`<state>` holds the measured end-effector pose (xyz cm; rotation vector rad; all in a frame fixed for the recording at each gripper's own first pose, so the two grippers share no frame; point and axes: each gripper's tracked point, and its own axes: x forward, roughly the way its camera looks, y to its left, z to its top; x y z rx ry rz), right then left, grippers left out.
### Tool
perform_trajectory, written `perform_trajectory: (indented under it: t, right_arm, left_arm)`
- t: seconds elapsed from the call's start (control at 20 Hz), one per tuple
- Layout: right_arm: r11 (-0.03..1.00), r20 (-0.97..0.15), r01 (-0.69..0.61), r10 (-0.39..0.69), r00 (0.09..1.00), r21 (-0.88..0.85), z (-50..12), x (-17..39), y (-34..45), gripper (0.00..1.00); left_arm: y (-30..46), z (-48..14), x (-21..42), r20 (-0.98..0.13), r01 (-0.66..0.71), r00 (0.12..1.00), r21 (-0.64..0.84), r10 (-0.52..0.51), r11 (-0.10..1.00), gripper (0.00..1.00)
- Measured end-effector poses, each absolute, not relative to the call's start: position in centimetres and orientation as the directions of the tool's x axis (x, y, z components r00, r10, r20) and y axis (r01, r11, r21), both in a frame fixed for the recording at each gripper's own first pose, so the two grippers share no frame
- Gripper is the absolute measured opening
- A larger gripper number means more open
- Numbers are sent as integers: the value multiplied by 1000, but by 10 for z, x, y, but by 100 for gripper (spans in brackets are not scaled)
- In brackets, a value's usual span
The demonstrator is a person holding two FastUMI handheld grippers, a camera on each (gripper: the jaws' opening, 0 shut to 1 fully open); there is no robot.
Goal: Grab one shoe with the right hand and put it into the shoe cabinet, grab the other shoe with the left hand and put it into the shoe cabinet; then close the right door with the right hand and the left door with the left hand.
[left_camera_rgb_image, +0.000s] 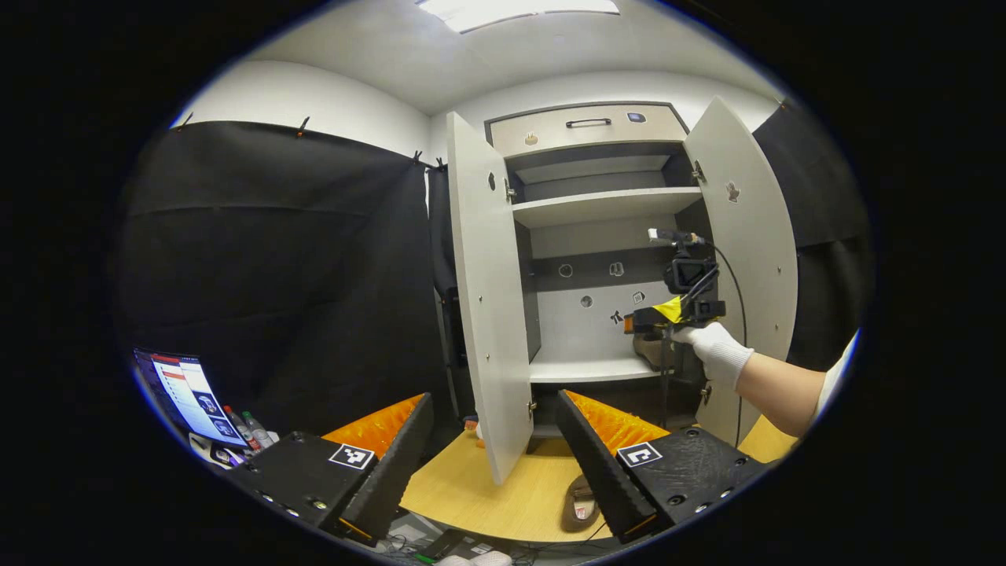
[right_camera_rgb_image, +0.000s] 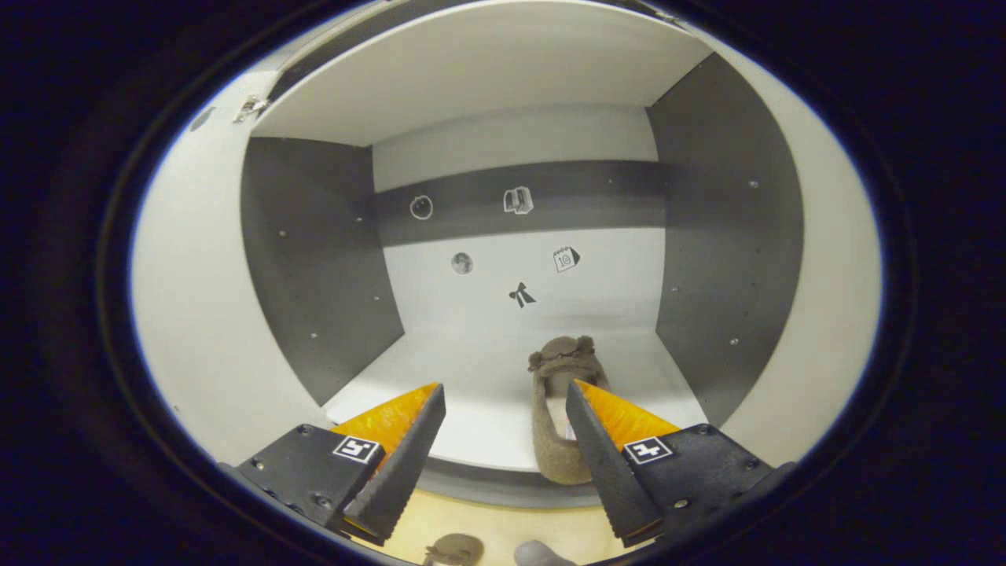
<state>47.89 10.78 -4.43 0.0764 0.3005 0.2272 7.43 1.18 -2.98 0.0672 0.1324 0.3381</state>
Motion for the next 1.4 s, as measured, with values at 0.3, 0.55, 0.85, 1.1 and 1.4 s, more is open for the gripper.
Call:
perform_trajectory:
  t: [0.3,0.55,0.85,1.1,1.4]
  right_arm:
    - [951,-116,-286,299,947,120,-3,387,100,99]
    - [962,-27,-247,252,967,117,19,307,68,99]
    - [989,-13,-107,109,994,104,-1,215,22,99]
    - [996,-51,27,-23,998,85,-35,154,-11,99]
    - [990,-86,132,-127,988,50,-42,124,-33,99]
  left_arm:
    - [13,-34,79,-115,-278,951,90,287,956,96]
    - [17,-43,89,-100,-158,981,66,164,985,96]
    - [34,-66,103,-100,-28,994,44,32,999,96]
    - [29,-99,112,-135,63,989,42,-57,997,96]
    - [-8,-166,124,-228,181,958,3,-176,983,96]
